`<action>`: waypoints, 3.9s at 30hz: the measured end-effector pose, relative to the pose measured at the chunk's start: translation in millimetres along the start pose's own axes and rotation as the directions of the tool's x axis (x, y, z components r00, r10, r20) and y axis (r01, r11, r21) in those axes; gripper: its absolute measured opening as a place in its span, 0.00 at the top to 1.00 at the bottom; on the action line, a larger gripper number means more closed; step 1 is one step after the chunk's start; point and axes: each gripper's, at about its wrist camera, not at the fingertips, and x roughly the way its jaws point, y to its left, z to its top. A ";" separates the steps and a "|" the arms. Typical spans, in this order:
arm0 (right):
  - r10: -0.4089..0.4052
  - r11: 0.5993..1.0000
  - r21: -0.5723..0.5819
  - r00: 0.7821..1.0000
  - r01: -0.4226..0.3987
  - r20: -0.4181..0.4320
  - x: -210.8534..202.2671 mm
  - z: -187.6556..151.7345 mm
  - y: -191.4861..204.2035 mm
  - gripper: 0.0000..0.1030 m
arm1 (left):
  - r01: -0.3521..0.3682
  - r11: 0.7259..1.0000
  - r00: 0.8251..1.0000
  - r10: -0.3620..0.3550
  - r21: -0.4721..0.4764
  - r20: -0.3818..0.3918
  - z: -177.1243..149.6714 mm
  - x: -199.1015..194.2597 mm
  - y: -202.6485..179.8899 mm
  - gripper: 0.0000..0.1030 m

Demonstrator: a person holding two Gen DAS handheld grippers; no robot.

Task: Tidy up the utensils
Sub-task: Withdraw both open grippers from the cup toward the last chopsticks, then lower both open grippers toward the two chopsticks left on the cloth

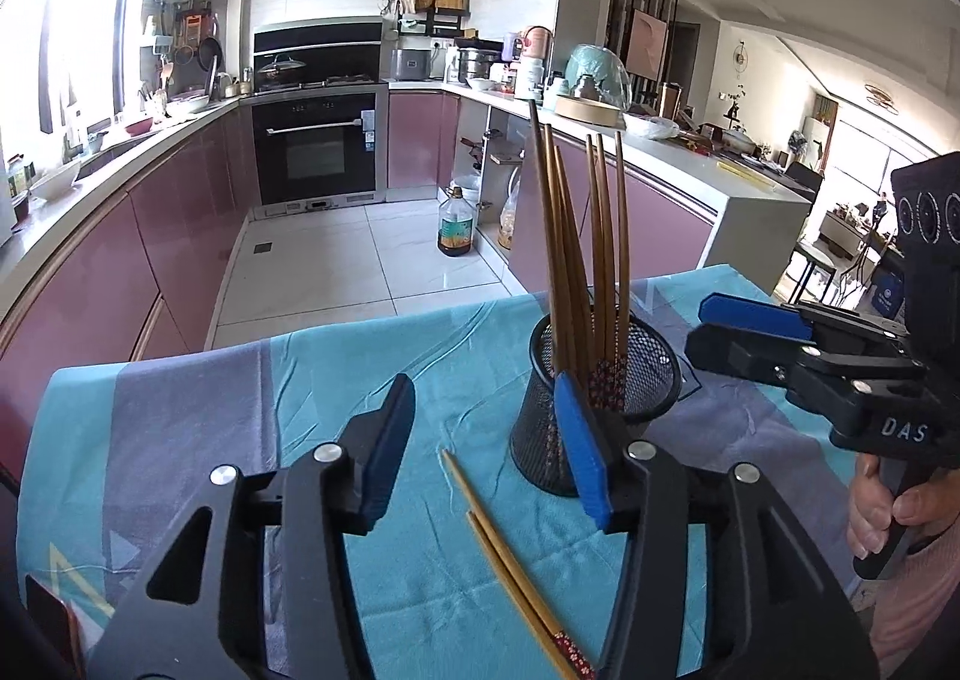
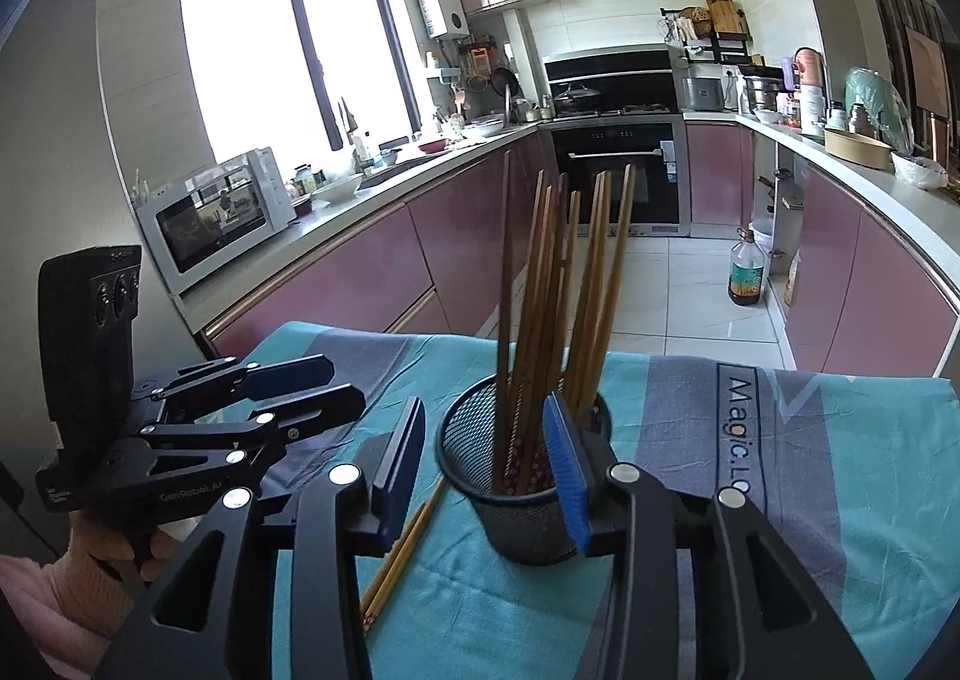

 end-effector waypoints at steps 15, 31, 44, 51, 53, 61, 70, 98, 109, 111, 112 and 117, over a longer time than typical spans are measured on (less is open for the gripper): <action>0.065 0.998 -0.002 0.970 -0.068 -0.235 51.7 -79.4 39.8 0.61 | -0.099 0.994 0.990 0.094 -0.045 -0.103 -77.6 -11.7 22.2 0.42; 0.018 0.999 -0.024 0.954 -0.027 -0.301 64.6 -100.3 55.3 0.62 | -0.103 0.992 0.985 0.091 -0.073 -0.148 -103.4 -6.3 17.7 0.38; -0.013 0.998 -0.057 0.946 -0.006 -0.323 68.8 -105.1 62.6 0.72 | -0.096 0.991 0.980 0.078 -0.093 -0.183 -113.9 0.6 21.6 0.38; -0.009 1.000 -0.011 0.944 0.006 -0.330 63.4 -106.6 51.4 0.73 | -0.066 0.996 0.979 0.052 -0.065 -0.199 -116.5 6.8 12.8 0.38; -0.005 1.000 0.001 0.945 0.006 -0.328 62.2 -106.8 48.4 0.73 | -0.042 0.998 0.978 0.031 -0.050 -0.206 -117.6 10.1 6.6 0.38; 0.001 1.000 0.020 0.945 0.006 -0.327 60.5 -107.0 41.8 0.74 | -0.017 1.000 0.969 0.016 -0.001 -0.246 -124.6 25.7 -11.4 0.38; 0.007 1.000 0.026 0.946 0.001 -0.325 59.4 -106.8 39.3 0.74 | -0.026 1.000 0.961 0.026 0.005 -0.274 -129.3 35.8 -13.2 0.39; 0.056 0.998 0.045 0.923 -0.042 -0.380 45.5 -119.6 50.9 0.91 | -0.064 0.997 0.958 0.050 -0.040 -0.283 -125.0 48.5 1.0 0.69; 0.015 1.000 -0.015 0.940 -0.021 -0.340 73.2 -93.9 51.7 0.86 | -0.059 0.998 0.957 0.046 -0.037 -0.287 -124.5 48.5 4.3 0.69; 0.002 0.999 -0.033 0.939 -0.015 -0.344 80.2 -91.0 52.0 0.85 | -0.057 0.998 0.956 0.044 -0.038 -0.289 -124.2 49.7 4.6 0.69; 0.000 0.999 -0.037 0.939 -0.014 -0.345 82.3 -89.7 51.5 0.84 | -0.055 0.998 0.956 0.041 -0.041 -0.289 -123.6 50.2 5.3 0.69; -0.006 0.998 -0.062 0.935 -0.017 -0.354 93.9 -84.4 53.1 0.84 | -0.043 0.998 0.957 0.028 -0.046 -0.290 -121.9 54.3 7.8 0.69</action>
